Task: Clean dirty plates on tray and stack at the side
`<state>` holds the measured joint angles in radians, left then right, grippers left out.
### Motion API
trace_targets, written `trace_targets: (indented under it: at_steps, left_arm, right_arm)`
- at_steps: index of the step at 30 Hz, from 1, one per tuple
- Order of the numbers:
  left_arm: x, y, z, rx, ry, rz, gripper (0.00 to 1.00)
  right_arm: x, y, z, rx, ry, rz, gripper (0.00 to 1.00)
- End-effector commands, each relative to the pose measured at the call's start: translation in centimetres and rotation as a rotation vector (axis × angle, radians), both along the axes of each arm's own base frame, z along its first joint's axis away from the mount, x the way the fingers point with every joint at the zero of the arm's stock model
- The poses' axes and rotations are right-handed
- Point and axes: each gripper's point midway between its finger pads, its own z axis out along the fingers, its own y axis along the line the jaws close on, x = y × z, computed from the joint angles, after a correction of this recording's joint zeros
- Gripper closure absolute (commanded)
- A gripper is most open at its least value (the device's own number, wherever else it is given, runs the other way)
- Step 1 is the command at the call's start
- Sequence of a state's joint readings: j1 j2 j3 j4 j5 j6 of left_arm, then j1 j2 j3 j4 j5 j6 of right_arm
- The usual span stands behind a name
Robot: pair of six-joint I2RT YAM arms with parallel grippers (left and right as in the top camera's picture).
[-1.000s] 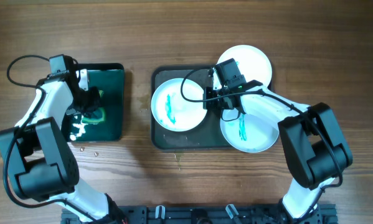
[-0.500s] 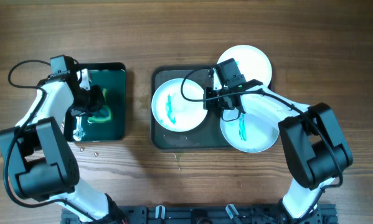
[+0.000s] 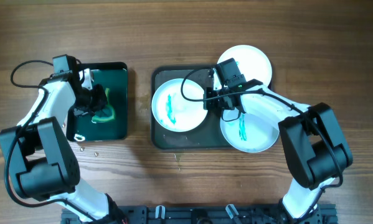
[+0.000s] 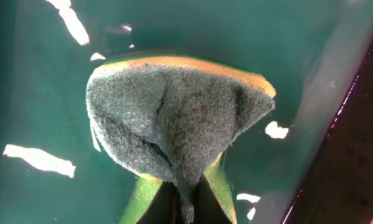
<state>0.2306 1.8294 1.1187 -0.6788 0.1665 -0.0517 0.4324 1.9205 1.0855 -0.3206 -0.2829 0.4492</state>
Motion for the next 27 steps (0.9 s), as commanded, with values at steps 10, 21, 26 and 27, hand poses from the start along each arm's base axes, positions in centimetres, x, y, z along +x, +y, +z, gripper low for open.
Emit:
trace_targets:
  at_steps: [10, 21, 26, 27]
  left_arm:
    - [3.0, -0.6, 7.5, -0.023, -0.111, -0.018, 0.96]
    - [3.1, -9.8, 11.2, -0.082, -0.161, -0.299, 0.96]
    - [2.8, -15.8, 11.1, -0.125, -0.151, -0.336, 0.96]
    - [2.8, -17.2, 10.9, -0.134, -0.152, -0.337, 0.96]
  right_arm:
    - [-0.6, -0.5, -1.6, -0.036, 0.048, -0.025, 0.96]
    - [-0.7, -0.6, -1.6, -0.031, 0.060, -0.038, 0.96]
    - [-1.1, 0.0, -1.5, 0.001, 0.082, -0.033, 0.96]
    - [-1.2, 0.0, -1.5, 0.003, 0.087, -0.032, 0.96]
